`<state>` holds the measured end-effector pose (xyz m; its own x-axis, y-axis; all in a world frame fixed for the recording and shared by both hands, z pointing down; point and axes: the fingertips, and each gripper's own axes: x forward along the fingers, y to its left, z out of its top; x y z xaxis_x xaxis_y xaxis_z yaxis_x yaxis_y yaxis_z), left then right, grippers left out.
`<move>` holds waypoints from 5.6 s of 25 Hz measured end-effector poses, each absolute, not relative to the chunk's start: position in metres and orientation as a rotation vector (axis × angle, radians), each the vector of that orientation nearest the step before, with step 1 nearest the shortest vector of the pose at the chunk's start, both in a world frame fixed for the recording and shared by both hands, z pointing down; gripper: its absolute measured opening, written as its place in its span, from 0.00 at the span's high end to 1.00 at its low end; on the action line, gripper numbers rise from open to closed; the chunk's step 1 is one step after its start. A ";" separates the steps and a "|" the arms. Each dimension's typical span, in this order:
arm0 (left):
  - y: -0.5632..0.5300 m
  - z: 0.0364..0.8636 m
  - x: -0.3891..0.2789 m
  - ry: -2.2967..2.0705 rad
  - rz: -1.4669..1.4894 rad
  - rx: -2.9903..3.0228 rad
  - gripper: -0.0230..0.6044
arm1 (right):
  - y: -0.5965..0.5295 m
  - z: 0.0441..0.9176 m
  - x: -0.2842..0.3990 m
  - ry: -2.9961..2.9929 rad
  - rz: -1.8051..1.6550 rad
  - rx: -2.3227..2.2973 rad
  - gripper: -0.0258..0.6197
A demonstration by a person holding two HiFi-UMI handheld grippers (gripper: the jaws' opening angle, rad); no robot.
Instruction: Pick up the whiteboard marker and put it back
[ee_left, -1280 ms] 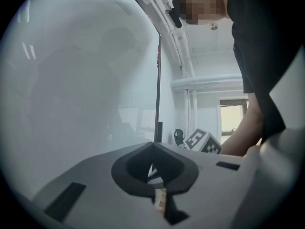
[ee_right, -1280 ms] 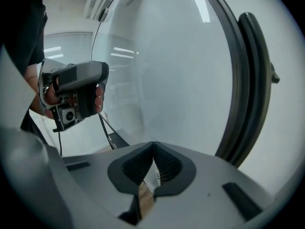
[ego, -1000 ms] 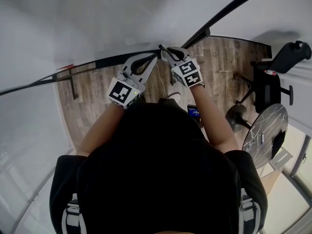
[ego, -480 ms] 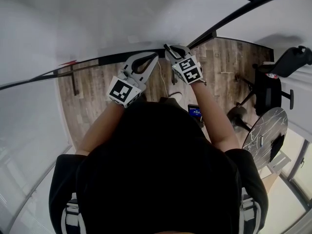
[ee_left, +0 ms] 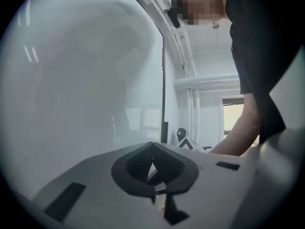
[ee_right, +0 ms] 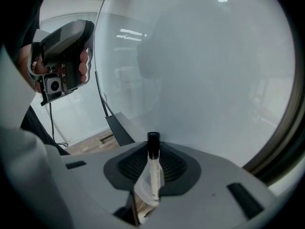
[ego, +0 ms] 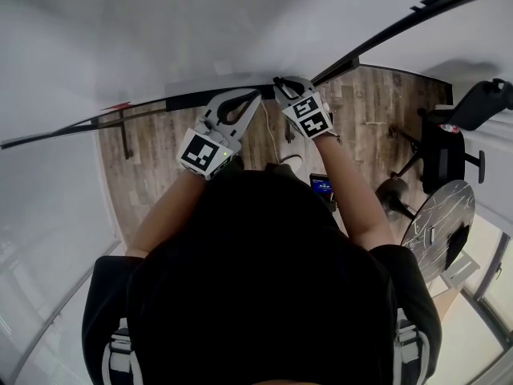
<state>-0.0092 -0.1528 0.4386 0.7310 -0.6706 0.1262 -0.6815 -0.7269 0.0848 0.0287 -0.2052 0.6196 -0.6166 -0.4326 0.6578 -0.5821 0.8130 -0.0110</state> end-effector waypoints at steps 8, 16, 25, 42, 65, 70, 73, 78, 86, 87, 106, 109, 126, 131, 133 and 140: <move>-0.153 0.443 -0.008 -1.066 0.124 2.828 0.96 | -0.206 0.613 0.034 -2.352 0.296 0.769 0.85; -0.152 0.436 -0.002 -1.034 0.120 2.852 0.96 | -0.204 0.591 0.041 -2.400 0.283 0.841 0.85; -0.149 0.432 0.008 -0.983 0.117 2.880 0.96 | -0.200 0.567 0.054 -2.450 0.282 0.932 0.85; -0.147 0.429 0.022 -0.931 0.115 2.917 0.96 | -0.191 0.513 0.072 -2.553 0.263 1.048 0.85; -0.144 0.398 0.029 -0.909 0.090 2.964 0.96 | -0.151 0.383 0.078 -2.745 0.125 1.062 0.85; -0.140 0.385 0.031 -0.879 0.059 2.989 0.96 | -0.140 0.369 0.079 -2.771 0.116 1.056 0.85; -0.138 0.374 0.034 -0.869 0.058 3.002 0.96 | -0.135 0.366 0.081 -2.782 0.128 1.055 0.85; -0.132 0.365 0.034 -0.828 0.020 3.006 0.96 | -0.126 0.362 0.085 -2.802 0.134 1.053 0.85; -0.126 0.364 0.035 -0.785 0.050 3.010 0.96 | -0.121 0.355 0.086 -2.812 0.132 1.056 0.85; -0.126 0.364 0.035 -0.781 0.047 3.011 0.96 | -0.121 0.355 0.085 -2.812 0.132 1.054 0.85; -0.126 0.360 0.037 -0.787 0.044 3.014 0.96 | -0.120 0.354 0.084 -2.819 0.139 1.057 0.85; -0.128 0.358 0.040 -0.769 0.030 3.022 0.96 | -0.123 0.354 0.086 -2.816 0.140 1.065 0.85; -0.143 0.368 0.039 -0.811 0.064 3.034 0.96 | -0.156 0.373 0.086 -2.774 0.133 1.111 0.85; -0.149 0.378 0.038 -0.839 0.068 3.028 0.96 | -0.170 0.393 0.082 -2.743 0.154 1.097 0.85; -0.152 0.382 0.035 -0.841 0.071 3.028 0.96 | -0.174 0.401 0.078 -2.730 0.158 1.090 0.85; -0.155 0.398 0.033 -0.841 0.071 3.007 0.96 | -0.183 0.425 0.070 -2.702 0.160 1.071 0.85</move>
<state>0.0329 -0.1552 0.3981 0.8540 -0.5180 0.0486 -0.5189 -0.8548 0.0054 0.0702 -0.1833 0.4249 -0.7062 -0.6615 0.2523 -0.6867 0.7267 -0.0167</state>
